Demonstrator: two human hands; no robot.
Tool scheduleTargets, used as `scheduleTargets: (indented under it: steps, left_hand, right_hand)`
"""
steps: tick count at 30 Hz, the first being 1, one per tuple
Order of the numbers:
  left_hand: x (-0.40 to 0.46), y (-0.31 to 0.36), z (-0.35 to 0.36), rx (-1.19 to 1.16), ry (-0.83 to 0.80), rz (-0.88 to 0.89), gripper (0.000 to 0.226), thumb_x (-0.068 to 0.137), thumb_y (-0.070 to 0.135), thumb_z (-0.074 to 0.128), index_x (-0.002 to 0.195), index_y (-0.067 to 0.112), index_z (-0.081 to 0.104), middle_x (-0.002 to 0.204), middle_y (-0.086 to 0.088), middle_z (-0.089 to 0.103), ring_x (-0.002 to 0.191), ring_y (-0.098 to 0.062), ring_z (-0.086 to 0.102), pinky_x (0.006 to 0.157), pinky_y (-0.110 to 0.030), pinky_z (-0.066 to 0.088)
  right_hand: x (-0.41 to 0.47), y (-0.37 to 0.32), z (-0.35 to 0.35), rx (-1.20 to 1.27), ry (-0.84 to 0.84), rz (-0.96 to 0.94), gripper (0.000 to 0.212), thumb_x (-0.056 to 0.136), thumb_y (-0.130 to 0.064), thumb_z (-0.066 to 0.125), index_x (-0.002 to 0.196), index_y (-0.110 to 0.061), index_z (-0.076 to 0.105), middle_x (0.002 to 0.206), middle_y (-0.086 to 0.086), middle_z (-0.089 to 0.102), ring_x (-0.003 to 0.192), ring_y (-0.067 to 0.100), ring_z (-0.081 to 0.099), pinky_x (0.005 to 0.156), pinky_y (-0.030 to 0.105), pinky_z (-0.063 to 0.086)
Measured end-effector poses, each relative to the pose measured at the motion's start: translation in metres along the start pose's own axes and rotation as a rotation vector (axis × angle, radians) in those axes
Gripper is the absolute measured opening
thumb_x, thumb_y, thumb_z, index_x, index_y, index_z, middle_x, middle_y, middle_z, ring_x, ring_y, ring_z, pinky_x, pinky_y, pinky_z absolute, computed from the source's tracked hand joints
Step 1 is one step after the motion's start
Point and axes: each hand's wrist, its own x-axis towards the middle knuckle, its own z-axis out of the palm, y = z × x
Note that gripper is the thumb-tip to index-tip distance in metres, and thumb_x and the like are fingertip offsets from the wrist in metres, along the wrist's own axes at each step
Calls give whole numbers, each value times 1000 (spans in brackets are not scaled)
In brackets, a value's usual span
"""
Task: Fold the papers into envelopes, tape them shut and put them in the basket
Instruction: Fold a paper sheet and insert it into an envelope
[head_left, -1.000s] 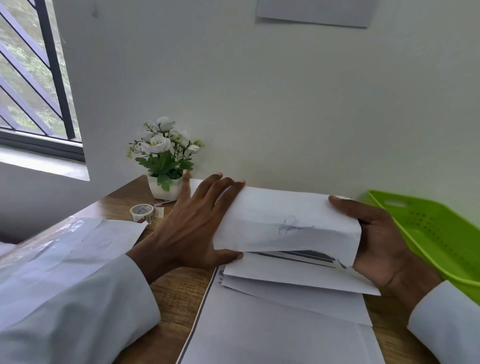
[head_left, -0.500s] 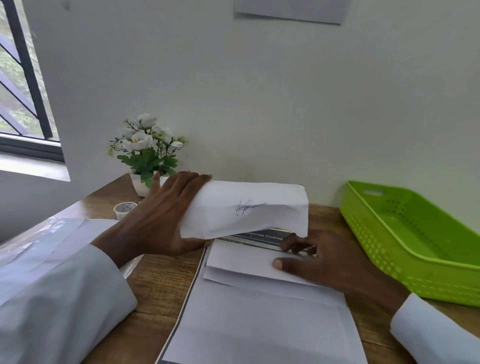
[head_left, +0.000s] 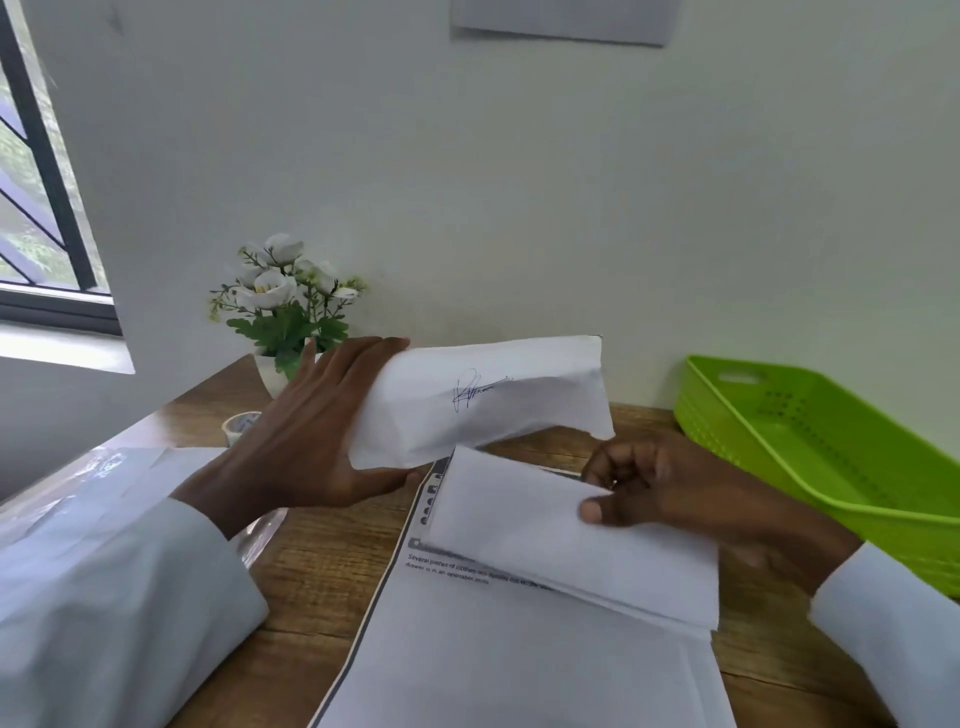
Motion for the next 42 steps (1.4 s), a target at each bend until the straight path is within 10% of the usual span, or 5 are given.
scheduleTargets:
  steps: [19,42]
  left_hand:
    - [-11,-39,-24,51,47,-142,122,51,64,77,148,12,26,141,-15,35,126,-37,38,96,-58,46]
    - [2,-12,-16,359,-102,126,112,59,68,66,152,21,26,140,-13,38,135,-37,35,101,-80,23]
  right_hand:
    - [-25,-15,-62,107,486,-134,37,60,-37,83,94,-25,80,90,1,79,71,12,74,56,17,55]
    - [-8,-10,-29,-228,251,-72,23,85,-13,74,91,-33,81,85,-16,78,74,1,73,60,12,51]
